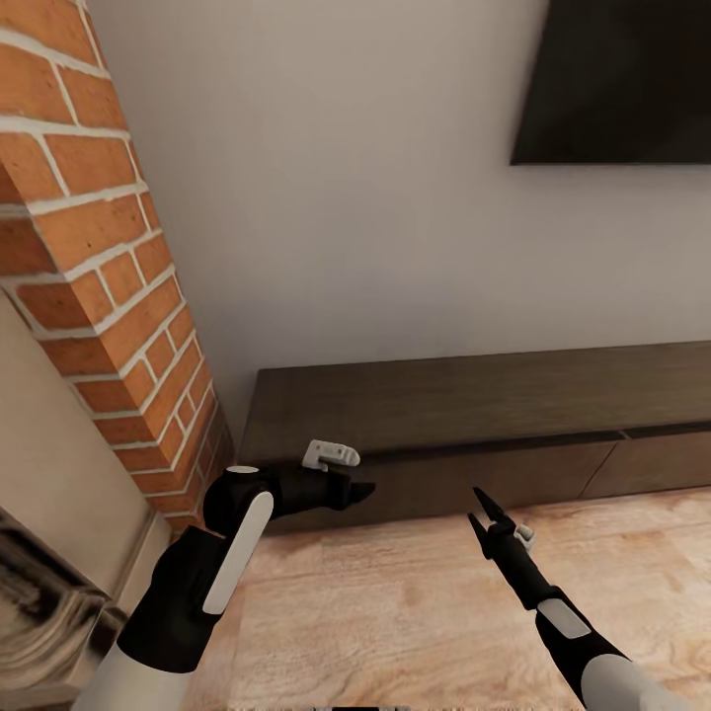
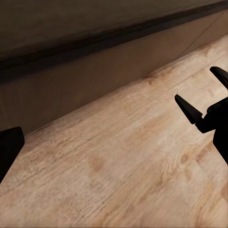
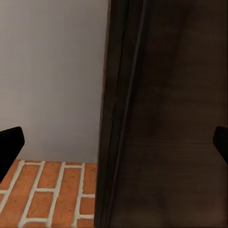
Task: Place each of the two pumpkins and all three candles from the living room inside a cabinet in the living room (use any cabinet), then make sure every cabinet is closed, and position the cauldron so it is next to a table in the living room.
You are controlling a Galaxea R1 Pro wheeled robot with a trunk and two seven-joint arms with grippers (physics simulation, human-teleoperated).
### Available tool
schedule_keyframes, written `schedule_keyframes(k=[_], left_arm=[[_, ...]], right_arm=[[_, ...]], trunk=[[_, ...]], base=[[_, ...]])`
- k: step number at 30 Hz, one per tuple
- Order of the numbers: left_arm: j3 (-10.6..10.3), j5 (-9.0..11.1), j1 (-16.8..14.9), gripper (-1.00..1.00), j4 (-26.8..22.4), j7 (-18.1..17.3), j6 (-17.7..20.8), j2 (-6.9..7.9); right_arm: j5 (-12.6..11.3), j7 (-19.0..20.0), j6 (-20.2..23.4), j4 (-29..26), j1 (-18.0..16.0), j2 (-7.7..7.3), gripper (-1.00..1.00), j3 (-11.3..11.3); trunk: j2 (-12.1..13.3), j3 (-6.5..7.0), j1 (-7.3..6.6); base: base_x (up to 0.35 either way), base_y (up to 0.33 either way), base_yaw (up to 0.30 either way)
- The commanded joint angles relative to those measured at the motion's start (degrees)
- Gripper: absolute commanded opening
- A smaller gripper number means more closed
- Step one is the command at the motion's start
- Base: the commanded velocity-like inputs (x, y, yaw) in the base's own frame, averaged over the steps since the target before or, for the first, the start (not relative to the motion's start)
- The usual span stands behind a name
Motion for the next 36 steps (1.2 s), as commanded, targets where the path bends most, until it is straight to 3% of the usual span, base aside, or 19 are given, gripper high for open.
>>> schedule_keyframes(k=[1, 7, 36], left_arm=[[0.0, -0.6, 0.0, 1.0, 0.0, -0.6, 0.2, -0.03], [0.1, -0.6, 0.0, 1.0, 0.0, -0.6, 0.2, -0.03], [0.1, -0.6, 0.0, 1.0, 0.0, -0.7, 0.2, -0.03]], right_arm=[[-0.5, 0.1, 0.6, 0.1, 0.0, -0.02, 1.0, 0.1], [-0.5, 0.1, 0.6, 0.1, 0.0, -0.02, 1.0, 0.1], [-0.4, -0.2, 0.5, 0.3, 0.0, -0.05, 1.0, 0.1]], trunk=[[0.0, -0.28, 0.01], [-0.1, -1.61, 0.17], [-0.1, -1.61, 0.17]], base=[[0.0, 0.0, 0.0], [0.0, 0.0, 0.0], [0.068, 0.025, 0.0]])
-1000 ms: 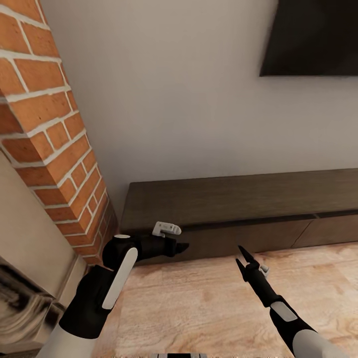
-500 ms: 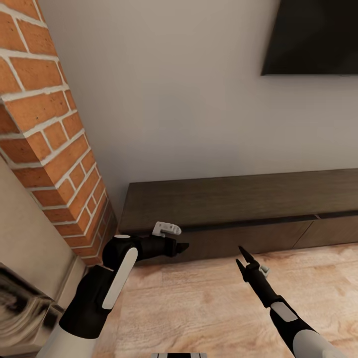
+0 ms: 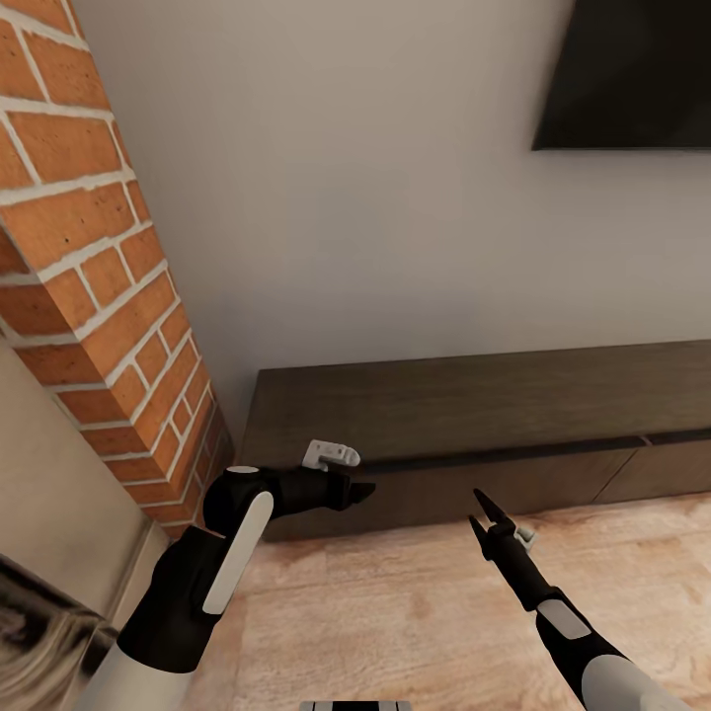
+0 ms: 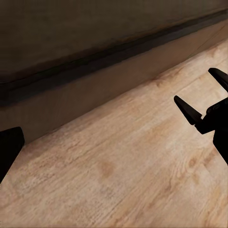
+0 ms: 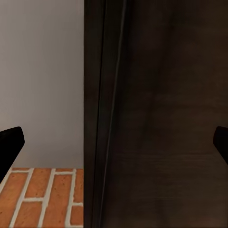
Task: Place each of the two pumpkins and all three candles from the living room inside a cabinet in the living room (use any cabinet), then make sure every cabinet is closed, and position the cauldron so it is next to a table in the living room.
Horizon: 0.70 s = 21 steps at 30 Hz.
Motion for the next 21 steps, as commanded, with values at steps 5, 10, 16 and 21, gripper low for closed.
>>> schedule_keyframes(k=[5, 10, 16, 21], left_arm=[[0.0, -0.6, 0.0, 1.0, 0.0, -0.5, 0.2, -0.02], [0.0, -0.6, 0.0, 1.0, 0.0, -0.5, 0.2, -0.02], [0.0, -0.7, 0.0, 1.0, 0.0, -0.5, 0.2, -0.07], [0.0, -0.7, 0.0, 1.0, 0.1, -0.5, 0.2, -0.08]], right_arm=[[-0.5, 0.1, 0.5, 0.0, 0.0, 0.01, 1.0, 0.1], [-0.5, 0.1, 0.5, 0.0, 0.0, 0.01, 1.0, 0.1], [-0.5, 0.0, 0.5, 0.1, 0.0, -0.15, 1.0, 0.0], [-0.5, -0.1, 0.5, 0.3, 0.0, -0.29, 1.0, 0.0]], trunk=[[0.0, -0.05, -0.01], [0.0, -0.05, -0.01], [0.0, -0.05, -0.01], [0.0, -0.05, -0.01]], base=[[0.099, 0.115, 0.0], [0.108, 0.045, 0.0], [0.129, 0.008, 0.0], [0.174, 0.002, 0.0]])
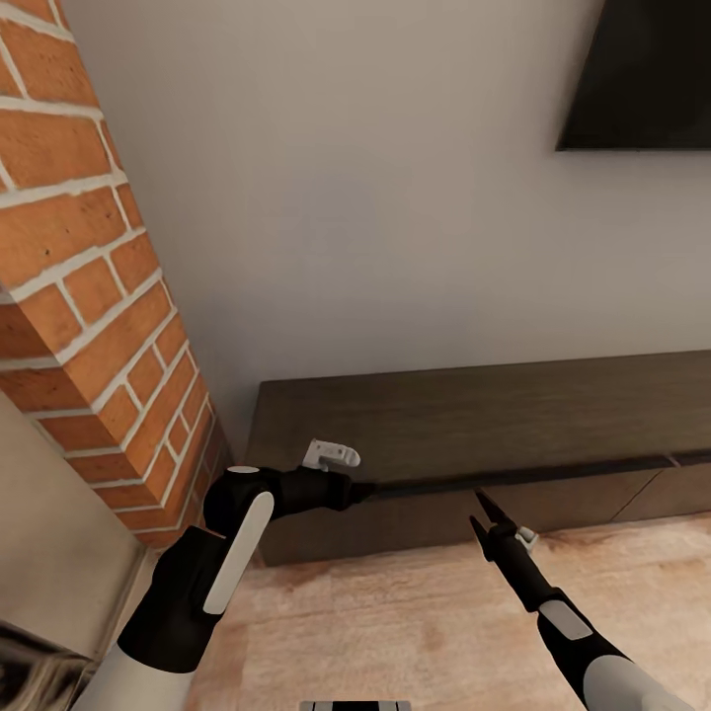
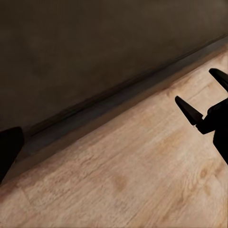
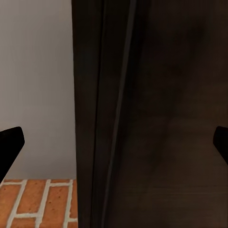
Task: Place each of the two pumpkins and all three candles from the living room inside a cabinet in the living room (use any cabinet), then make sure every cabinet is closed, and position the cauldron so it is next to a table in the living room.
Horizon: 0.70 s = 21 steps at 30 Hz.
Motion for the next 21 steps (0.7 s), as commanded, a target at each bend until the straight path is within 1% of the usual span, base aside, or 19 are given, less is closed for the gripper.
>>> schedule_keyframes(k=[1, 9, 21], left_arm=[[0.1, -0.6, 0.0, 1.0, 0.0, -0.6, 0.2, -0.03], [0.1, -0.6, 0.0, 1.0, 0.0, -0.6, 0.2, -0.04], [0.1, -0.6, 0.0, 1.0, 0.0, -0.6, 0.2, -0.01]], right_arm=[[-0.5, 0.1, 0.5, 0.1, 0.0, -0.04, 1.0, 0.1], [-0.5, 0.1, 0.5, 0.2, 0.0, -0.14, 1.0, 0.1], [-0.5, 0.0, 0.5, 0.3, 0.0, -0.15, 1.0, 0.1]], trunk=[[0.0, -0.05, 0.0], [0.0, -0.05, 0.0], [0.0, -0.05, 0.0]], base=[[0.111, 0.001, 0.0], [0.127, -0.027, 0.0], [0.051, -0.011, 0.0]])
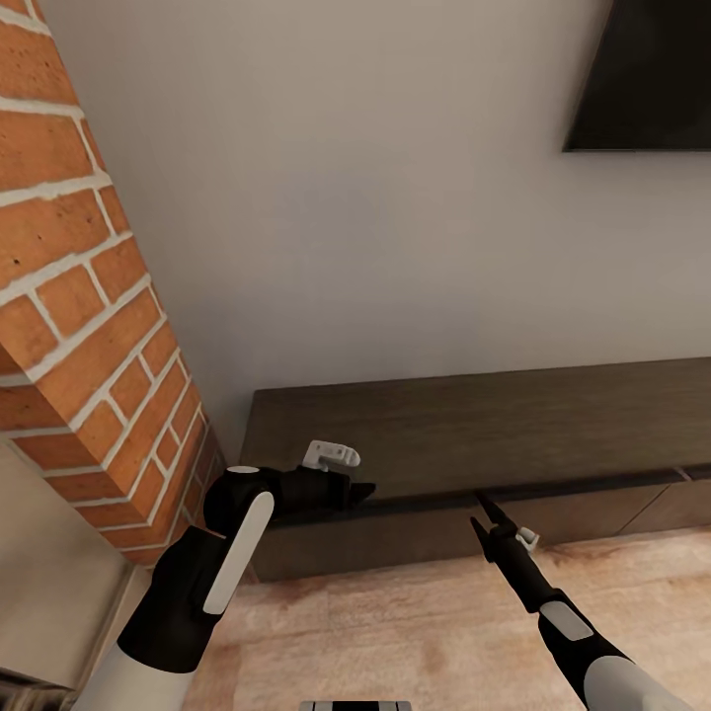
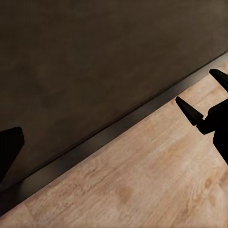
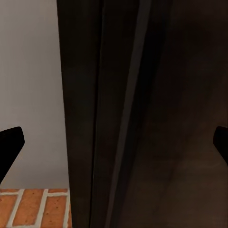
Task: Place each of the two pumpkins and all three candles from the living room inside a cabinet in the living room (use any cabinet), then make sure every cabinet is closed, and position the cauldron so it is next to a table in the living room.
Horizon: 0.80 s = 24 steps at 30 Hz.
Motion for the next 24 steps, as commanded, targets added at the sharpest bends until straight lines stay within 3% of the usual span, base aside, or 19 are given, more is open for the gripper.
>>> schedule_keyframes(k=[1, 24], left_arm=[[0.1, -0.6, 0.0, 1.0, 0.0, -0.6, 0.2, -0.02], [0.1, -0.7, 0.0, 1.0, 0.3, -0.3, 0.2, -0.04]], right_arm=[[-0.5, 0.1, 0.5, 0.0, 0.0, -0.02, 1.0, 0.1], [-0.5, 0.0, 0.6, 0.0, 0.0, -0.07, 1.0, 0.1]], trunk=[[0.0, -0.05, -0.01], [0.0, -0.05, -0.01]], base=[[0.013, -0.001, 0.0], [0.017, 0.0, 0.0]])
